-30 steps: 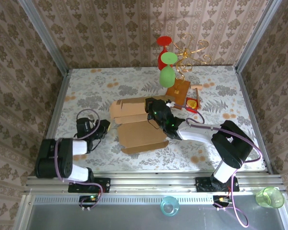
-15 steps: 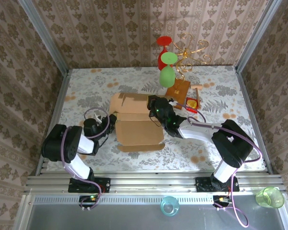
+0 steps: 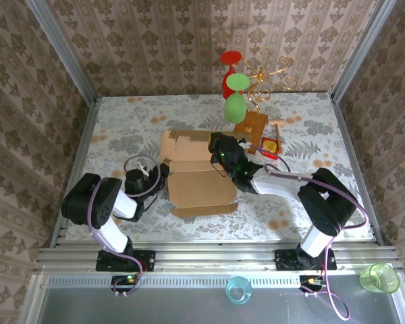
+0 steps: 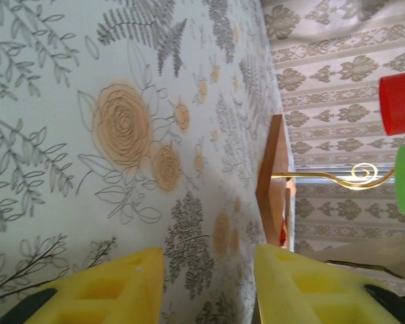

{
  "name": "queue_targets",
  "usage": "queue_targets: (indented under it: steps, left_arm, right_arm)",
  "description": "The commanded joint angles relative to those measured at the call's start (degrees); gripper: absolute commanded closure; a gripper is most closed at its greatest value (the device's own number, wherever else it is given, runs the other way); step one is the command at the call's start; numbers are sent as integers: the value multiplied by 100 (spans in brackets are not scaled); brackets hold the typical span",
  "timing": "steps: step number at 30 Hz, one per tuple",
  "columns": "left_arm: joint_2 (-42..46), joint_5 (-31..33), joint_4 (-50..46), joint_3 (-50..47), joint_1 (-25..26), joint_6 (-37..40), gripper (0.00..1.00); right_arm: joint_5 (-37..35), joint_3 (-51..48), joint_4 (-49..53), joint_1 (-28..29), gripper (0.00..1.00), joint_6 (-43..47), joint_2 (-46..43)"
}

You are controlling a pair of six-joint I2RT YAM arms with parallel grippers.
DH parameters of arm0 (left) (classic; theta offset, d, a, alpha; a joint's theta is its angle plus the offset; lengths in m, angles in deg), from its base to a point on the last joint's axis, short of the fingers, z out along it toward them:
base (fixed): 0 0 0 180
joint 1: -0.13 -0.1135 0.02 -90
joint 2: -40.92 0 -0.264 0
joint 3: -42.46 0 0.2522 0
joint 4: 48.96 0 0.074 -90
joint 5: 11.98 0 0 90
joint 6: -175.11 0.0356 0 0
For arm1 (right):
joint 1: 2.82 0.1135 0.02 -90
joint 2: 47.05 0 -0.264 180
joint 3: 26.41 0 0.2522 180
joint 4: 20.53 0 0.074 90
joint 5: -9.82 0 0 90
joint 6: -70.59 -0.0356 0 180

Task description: Fold the paper box

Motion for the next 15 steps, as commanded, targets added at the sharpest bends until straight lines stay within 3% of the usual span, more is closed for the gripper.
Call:
queue_targets:
  steps: [1, 4, 7, 11, 15]
  left_arm:
    - [189, 348, -474, 144, 204, 580, 59]
    - [372, 641, -728, -13, 249, 676, 58]
    - [1000, 867, -1691, -151, 226, 808, 52]
    - [2384, 1097, -3826, -68, 260, 1144, 48]
    - [4143, 1622, -6281, 297, 279, 1562, 46]
  right_arm:
    - [-175, 75, -197, 115, 100, 100, 257]
    - [-248, -41, -534, 117, 100, 350, 363]
    - [-381, -194, -583, 122, 100, 757, 305]
    - [-471, -427, -1212, 120, 100, 1340, 465]
    - [-419, -599, -2016, 116, 100, 1378, 842]
